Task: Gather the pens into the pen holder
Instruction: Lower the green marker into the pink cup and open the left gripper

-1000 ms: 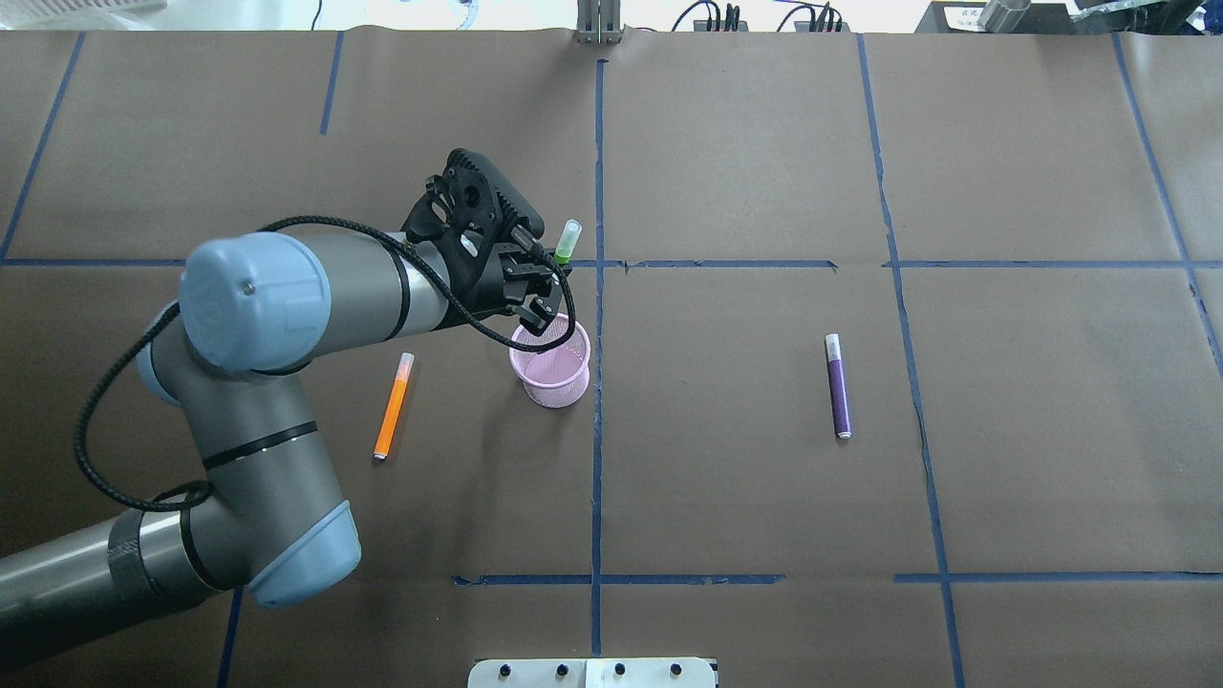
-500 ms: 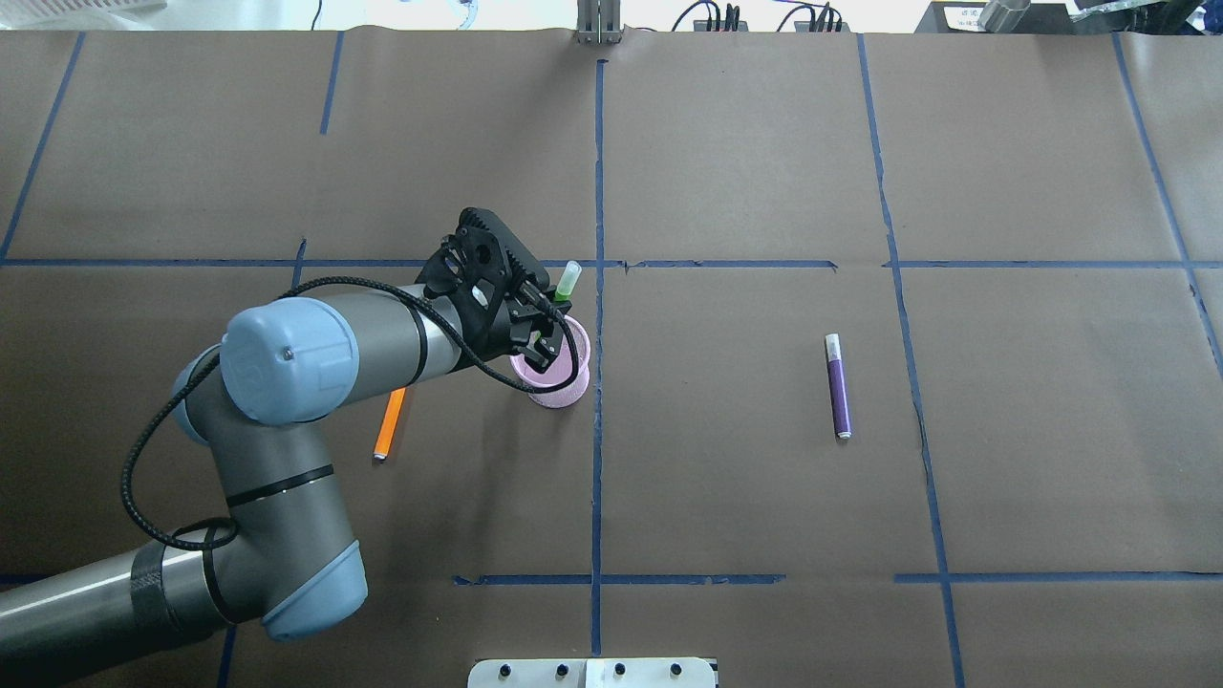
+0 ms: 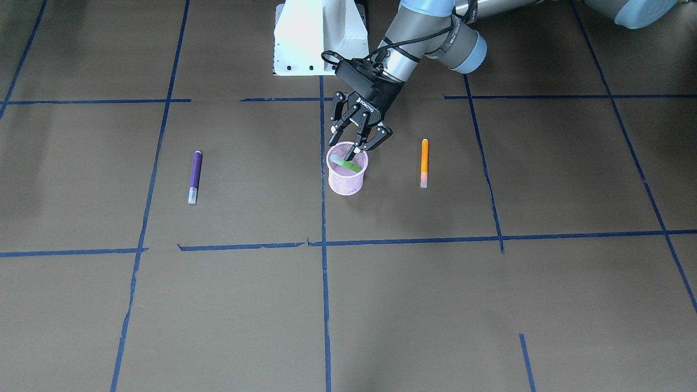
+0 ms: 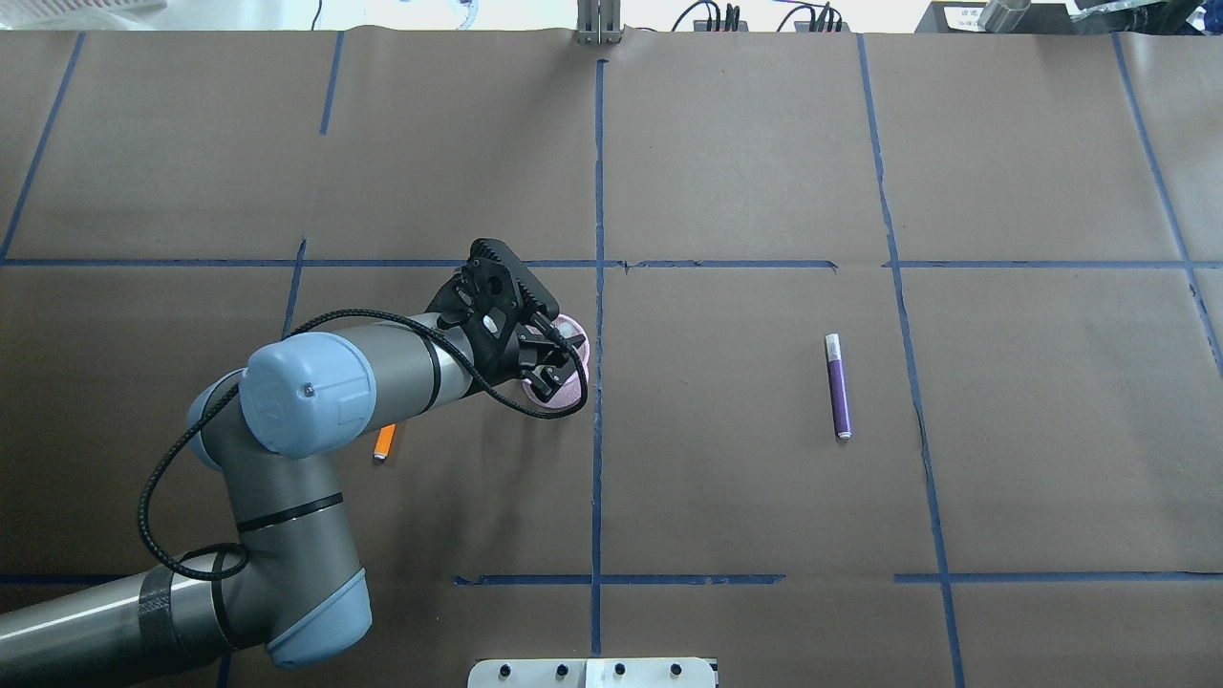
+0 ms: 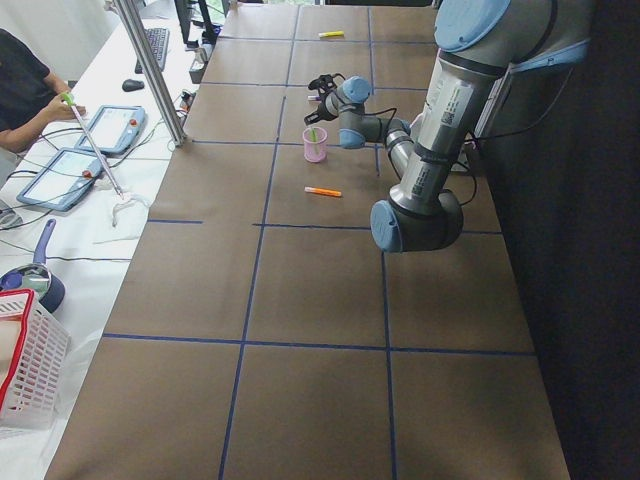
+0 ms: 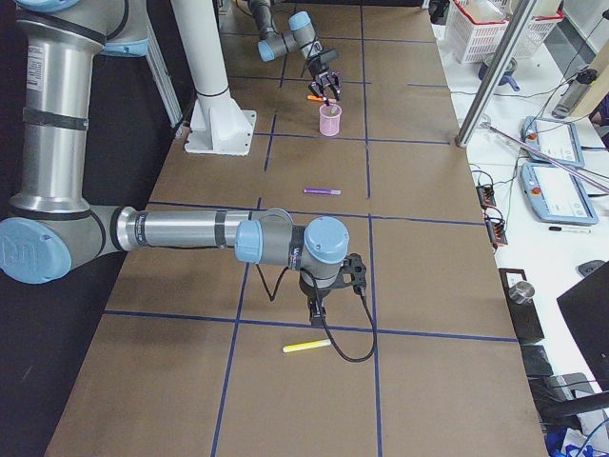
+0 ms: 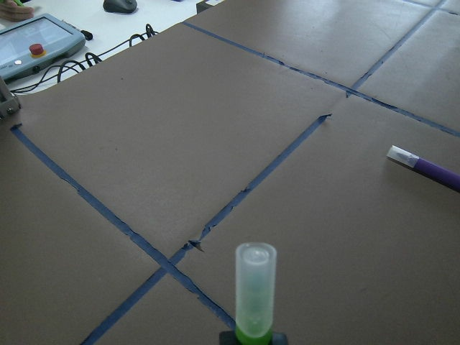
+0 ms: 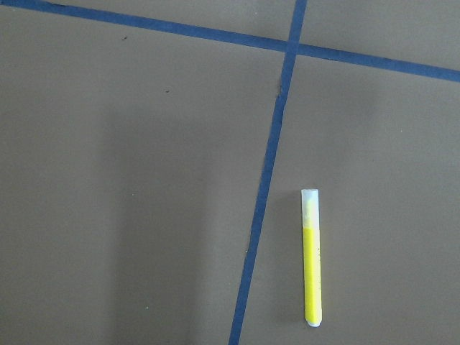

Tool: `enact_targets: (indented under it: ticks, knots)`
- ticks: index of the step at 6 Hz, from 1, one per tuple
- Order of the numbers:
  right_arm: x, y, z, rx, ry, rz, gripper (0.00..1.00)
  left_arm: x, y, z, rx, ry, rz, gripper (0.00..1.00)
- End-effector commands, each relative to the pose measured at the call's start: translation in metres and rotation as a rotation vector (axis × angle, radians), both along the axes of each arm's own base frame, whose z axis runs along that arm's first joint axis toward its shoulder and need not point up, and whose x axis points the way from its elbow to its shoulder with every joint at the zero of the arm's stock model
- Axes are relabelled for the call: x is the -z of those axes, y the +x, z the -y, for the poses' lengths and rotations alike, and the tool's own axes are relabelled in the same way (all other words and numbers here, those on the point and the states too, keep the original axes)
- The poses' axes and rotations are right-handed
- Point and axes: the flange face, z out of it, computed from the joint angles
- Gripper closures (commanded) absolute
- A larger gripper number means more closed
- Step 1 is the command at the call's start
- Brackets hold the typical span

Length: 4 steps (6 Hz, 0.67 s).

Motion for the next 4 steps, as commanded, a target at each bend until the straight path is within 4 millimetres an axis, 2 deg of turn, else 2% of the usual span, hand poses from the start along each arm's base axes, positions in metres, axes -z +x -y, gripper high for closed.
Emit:
enact_targets:
  ticks: [1,2,3,4]
  knots:
    - [-0.003,-0.007,0.001,0.019,-0.004,-0.005,0.00,0.008,-0.006,-0.003,0.015,0.003,-0.020,0.00]
    - [-0.017,-0.009,0.002,0.026,-0.028,-0.008,0.00,0.007,-0.014,0.002,0.035,0.003,-0.016,0.00]
    - [-0.030,-0.012,0.009,0.032,-0.050,-0.010,0.00,-0.004,-0.023,0.007,0.051,-0.004,0.004,0.00]
    - [-0.047,-0.013,0.021,0.034,-0.081,-0.013,0.00,-0.044,-0.044,0.024,0.090,-0.031,0.076,0.00]
